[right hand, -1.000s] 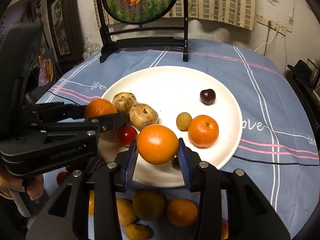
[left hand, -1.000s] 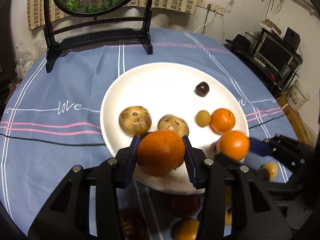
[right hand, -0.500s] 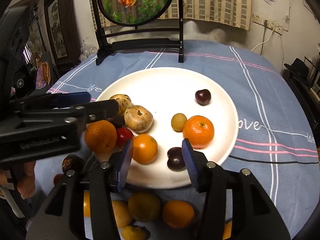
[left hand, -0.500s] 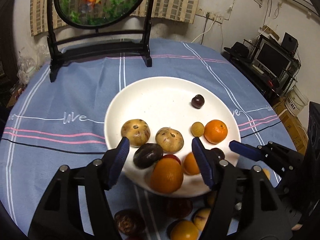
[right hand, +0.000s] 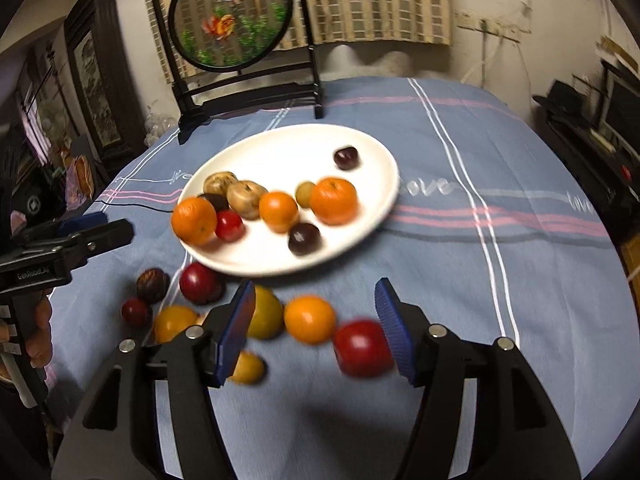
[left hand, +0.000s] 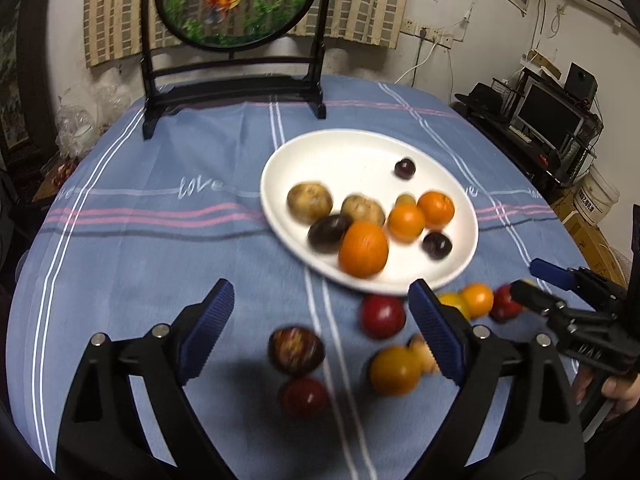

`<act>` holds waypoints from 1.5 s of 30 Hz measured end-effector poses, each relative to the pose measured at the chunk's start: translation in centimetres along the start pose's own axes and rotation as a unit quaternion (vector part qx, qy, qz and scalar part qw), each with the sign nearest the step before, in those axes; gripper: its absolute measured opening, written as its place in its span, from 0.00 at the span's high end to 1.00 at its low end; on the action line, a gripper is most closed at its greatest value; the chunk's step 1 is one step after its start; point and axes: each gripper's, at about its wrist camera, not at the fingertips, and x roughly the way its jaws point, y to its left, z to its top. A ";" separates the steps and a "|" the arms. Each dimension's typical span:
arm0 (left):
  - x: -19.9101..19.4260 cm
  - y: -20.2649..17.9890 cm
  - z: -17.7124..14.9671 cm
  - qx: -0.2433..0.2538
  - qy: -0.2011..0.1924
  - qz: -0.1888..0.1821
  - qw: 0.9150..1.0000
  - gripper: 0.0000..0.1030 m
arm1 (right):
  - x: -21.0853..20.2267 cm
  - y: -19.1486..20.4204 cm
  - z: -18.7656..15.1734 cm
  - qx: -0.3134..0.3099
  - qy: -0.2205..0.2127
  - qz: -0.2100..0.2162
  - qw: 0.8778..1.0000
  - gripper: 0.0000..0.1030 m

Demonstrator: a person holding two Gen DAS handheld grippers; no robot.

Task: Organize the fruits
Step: 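Withdraw both open tools from the plate toward the fruit pile, then grasp a red tomato with the left tool while the right tool grasps a small yellow fruit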

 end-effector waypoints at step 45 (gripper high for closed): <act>2.9 0.2 -7.4 0.007 0.065 0.001 0.998 0.66 | 3.4 5.2 -3.9 -0.082 0.074 -0.002 0.994 0.40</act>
